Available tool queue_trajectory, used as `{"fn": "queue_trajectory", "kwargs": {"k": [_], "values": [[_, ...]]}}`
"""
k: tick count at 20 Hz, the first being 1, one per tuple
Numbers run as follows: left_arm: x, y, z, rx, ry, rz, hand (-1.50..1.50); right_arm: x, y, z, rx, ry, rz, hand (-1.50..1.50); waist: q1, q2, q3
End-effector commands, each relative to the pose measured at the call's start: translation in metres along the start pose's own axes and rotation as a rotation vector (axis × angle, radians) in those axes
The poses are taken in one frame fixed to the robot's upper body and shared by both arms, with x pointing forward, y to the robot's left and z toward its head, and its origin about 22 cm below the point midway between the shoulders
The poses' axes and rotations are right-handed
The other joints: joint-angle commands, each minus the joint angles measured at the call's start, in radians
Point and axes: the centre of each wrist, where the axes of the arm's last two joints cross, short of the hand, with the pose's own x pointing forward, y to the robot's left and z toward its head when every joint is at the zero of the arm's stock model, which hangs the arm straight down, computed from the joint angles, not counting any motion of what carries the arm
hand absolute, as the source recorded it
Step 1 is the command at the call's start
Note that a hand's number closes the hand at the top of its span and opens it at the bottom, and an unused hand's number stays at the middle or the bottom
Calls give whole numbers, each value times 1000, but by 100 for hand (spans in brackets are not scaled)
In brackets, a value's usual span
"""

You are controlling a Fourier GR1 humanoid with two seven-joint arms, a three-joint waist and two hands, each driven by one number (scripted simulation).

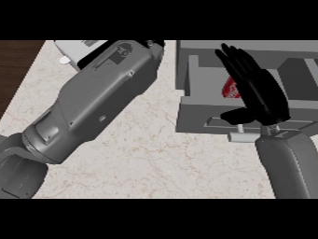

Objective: Pick up the can, place it into the drawer and close the drawer

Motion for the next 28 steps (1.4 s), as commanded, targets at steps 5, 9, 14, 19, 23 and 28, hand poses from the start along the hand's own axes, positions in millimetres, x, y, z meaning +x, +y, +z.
{"fn": "queue_trajectory", "kwargs": {"k": [5, 9, 14, 19, 23, 28], "values": [[10, 27, 1, 20, 7, -18, -150, -36, 56, -22, 42, 74, 98, -150, 6, -1, 1], [4, 54, 0, 30, -1, -25, -150, -42, 71, -36, 59, 84, 168, -150, 10, -1, 1], [8, 52, 7, 24, -3, -2, -150, -54, 93, -40, 0, 117, 191, -150, 13, 9, 2], [17, 68, 11, 36, 7, -3, -150, -48, 99, -53, -52, 118, 208, -150, 13, 5, 2], [11, 63, 18, 9, -18, 3, -150, -58, 95, -62, -102, 154, 231, -150, 38, 19, 2], [33, 75, 10, 10, -11, -10, -150, -58, 79, -84, -140, 143, 265, -150, 40, 25, 3]]}}
